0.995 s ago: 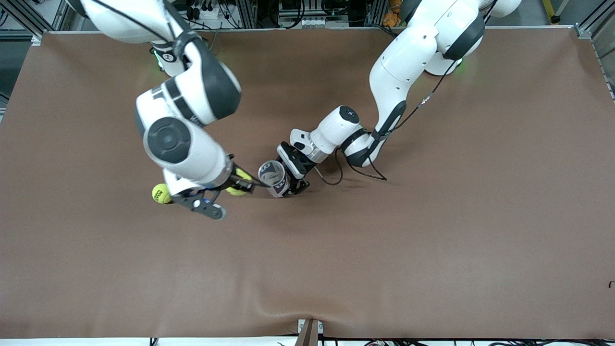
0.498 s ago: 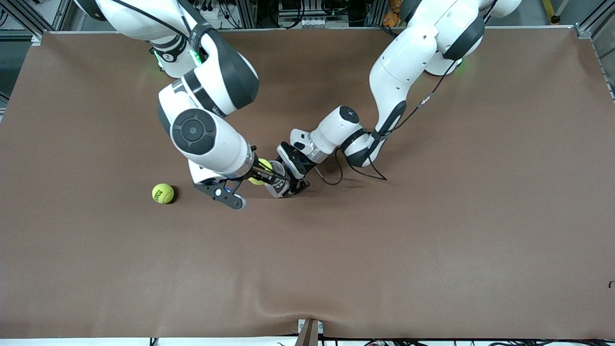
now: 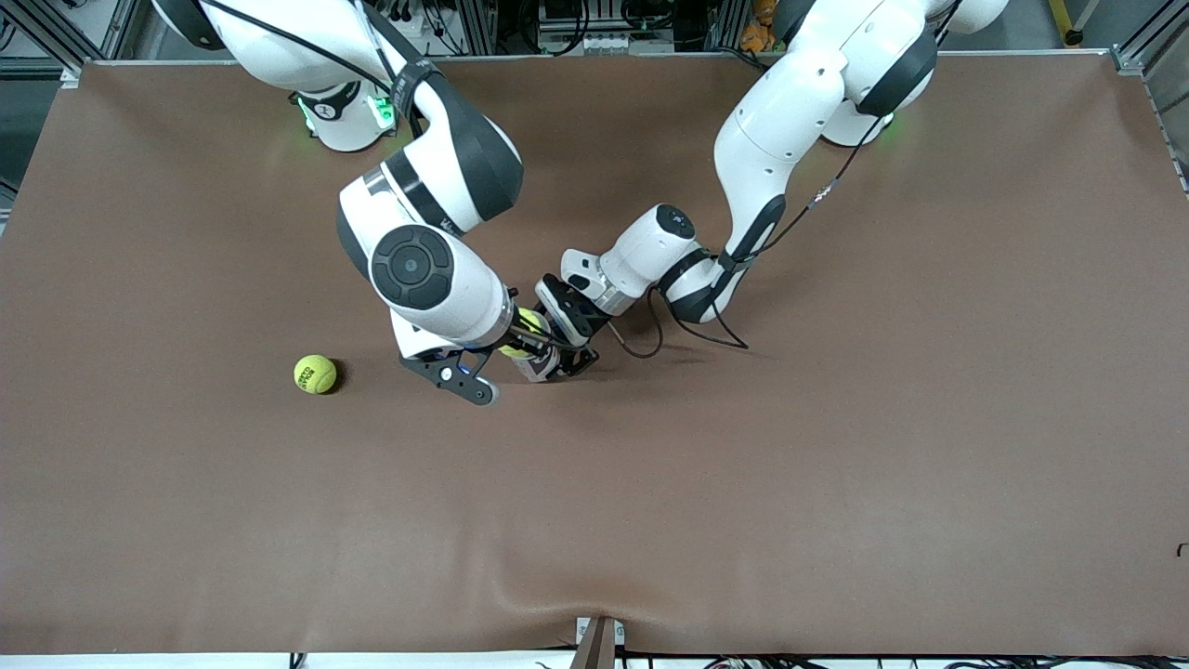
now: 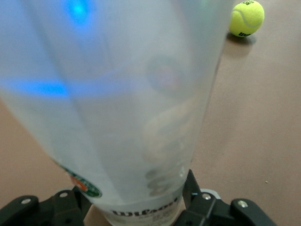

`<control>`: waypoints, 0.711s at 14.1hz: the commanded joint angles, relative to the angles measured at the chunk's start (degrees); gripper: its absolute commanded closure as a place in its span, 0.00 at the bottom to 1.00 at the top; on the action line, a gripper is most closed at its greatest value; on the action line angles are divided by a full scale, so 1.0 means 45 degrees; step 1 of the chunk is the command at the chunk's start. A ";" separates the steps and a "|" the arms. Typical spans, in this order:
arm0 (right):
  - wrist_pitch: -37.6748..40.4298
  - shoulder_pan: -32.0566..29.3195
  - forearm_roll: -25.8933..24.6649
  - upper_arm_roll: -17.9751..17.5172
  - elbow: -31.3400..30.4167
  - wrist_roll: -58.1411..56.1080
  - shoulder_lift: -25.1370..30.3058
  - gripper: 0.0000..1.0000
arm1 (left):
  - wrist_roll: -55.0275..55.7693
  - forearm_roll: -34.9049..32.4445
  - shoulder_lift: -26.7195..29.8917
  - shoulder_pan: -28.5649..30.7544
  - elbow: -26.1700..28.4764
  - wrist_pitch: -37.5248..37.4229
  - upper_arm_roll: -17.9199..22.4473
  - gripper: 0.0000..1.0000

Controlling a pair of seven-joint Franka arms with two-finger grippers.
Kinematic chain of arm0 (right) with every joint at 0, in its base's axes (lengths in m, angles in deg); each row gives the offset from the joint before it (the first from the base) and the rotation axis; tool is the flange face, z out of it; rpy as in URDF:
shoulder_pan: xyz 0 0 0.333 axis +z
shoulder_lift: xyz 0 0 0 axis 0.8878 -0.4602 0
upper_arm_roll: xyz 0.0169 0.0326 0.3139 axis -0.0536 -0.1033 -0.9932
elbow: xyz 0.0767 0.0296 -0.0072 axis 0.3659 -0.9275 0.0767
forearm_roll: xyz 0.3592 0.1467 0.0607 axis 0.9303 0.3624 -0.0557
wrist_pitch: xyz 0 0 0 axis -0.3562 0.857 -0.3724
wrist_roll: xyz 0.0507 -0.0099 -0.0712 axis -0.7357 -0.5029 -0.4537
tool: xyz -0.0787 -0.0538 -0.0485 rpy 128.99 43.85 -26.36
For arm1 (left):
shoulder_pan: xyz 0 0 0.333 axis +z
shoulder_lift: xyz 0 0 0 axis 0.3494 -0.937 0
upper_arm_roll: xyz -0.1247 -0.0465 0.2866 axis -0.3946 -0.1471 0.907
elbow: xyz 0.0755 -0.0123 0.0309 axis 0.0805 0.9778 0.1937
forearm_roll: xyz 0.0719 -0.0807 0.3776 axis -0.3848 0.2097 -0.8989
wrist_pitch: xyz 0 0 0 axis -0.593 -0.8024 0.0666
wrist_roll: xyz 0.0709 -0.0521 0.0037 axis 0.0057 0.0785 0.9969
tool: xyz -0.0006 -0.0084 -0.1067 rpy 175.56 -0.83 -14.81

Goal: Insert tennis ball vertically with right arm
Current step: 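Open the right gripper to drop the ball into the tube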

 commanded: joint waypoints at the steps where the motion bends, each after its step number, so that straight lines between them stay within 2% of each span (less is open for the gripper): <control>1: -0.0411 0.0272 0.0088 0.0174 -0.0291 0.0370 -0.0016 1.00 | -0.0065 0.0186 -0.0194 -0.0208 -0.0187 0.0228 0.0142 0.23; 2: -0.0431 0.0389 -0.0086 0.0174 -0.0563 0.0371 -0.0016 1.00 | -0.0065 0.0187 -0.0194 -0.0208 -0.0187 0.0228 0.0142 0.23; 3: -0.0470 0.0371 -0.0146 0.0193 -0.0623 0.0390 -0.0016 0.88 | -0.0065 0.0187 -0.0194 -0.0208 -0.0187 0.0228 0.0142 0.23; 4: -0.0451 0.0216 -0.0127 0.0193 -0.0624 0.0371 -0.0035 0.67 | -0.0065 0.0167 -0.0194 -0.0208 -0.0187 0.0228 0.0142 0.23; 5: -0.0432 0.0137 -0.0069 0.0193 -0.0624 0.0410 -0.0016 0.17 | -0.0065 0.0167 -0.0194 -0.0208 -0.0187 0.0228 0.0142 0.23; 6: -0.0393 0.0117 -0.0049 0.0193 -0.0624 0.0371 0.0023 0.00 | -0.0065 0.0167 -0.0194 -0.0208 -0.0187 0.0228 0.0142 0.23; 10: -0.0121 0.0098 -0.0068 0.0252 -0.0449 0.0274 0.0179 0.00 | -0.0065 0.0167 -0.0194 -0.0208 -0.0187 0.0228 0.0142 0.23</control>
